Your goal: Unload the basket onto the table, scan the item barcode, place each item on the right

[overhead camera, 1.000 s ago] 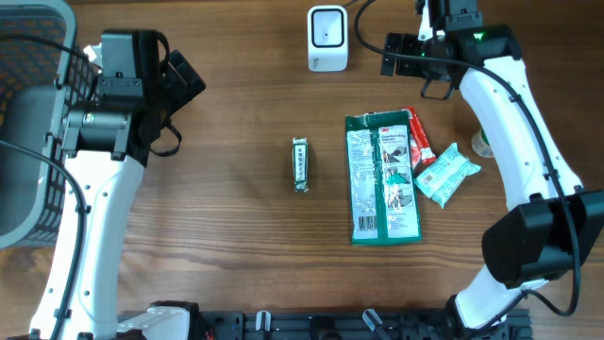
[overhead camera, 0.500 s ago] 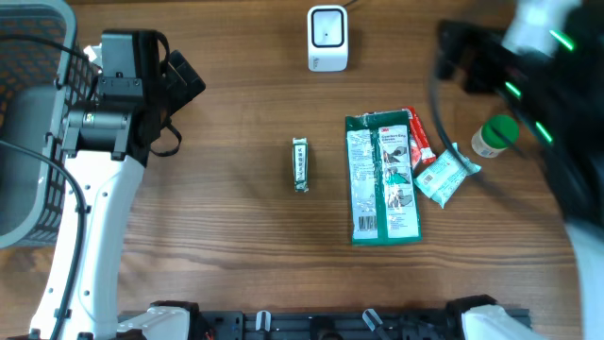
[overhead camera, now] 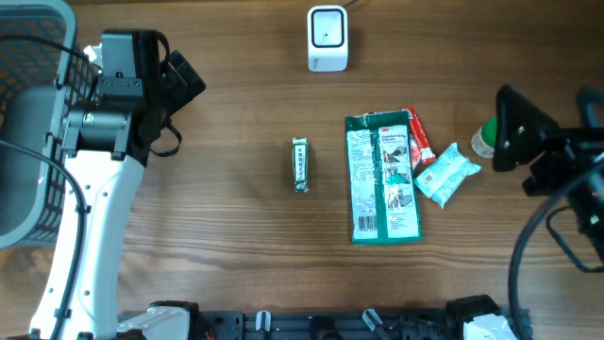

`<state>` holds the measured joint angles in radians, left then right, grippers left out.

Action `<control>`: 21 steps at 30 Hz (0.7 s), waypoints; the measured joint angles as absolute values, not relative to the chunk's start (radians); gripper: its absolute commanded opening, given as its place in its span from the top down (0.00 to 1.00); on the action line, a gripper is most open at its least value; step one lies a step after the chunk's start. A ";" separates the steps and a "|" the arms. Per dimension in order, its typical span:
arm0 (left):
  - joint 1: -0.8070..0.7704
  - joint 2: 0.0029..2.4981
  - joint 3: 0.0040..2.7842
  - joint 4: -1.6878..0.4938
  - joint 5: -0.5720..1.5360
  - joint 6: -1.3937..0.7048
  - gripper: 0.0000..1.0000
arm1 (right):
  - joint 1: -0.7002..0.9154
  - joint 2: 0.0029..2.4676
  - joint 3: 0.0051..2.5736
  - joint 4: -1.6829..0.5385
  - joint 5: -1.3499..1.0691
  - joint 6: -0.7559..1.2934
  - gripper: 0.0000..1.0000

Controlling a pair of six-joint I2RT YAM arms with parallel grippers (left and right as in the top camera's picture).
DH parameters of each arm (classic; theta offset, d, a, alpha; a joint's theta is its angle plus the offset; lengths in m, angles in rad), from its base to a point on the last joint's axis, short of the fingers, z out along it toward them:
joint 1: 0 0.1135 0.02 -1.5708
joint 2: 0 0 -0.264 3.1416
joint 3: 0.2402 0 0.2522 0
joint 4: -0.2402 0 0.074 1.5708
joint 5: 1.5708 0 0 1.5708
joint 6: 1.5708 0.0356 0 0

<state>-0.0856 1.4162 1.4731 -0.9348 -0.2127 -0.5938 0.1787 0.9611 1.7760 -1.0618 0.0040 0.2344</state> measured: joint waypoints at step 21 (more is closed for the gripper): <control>-0.086 1.416 1.473 -0.935 -0.213 -0.594 0.00 | 0.179 0.864 1.767 -1.508 0.004 0.234 0.00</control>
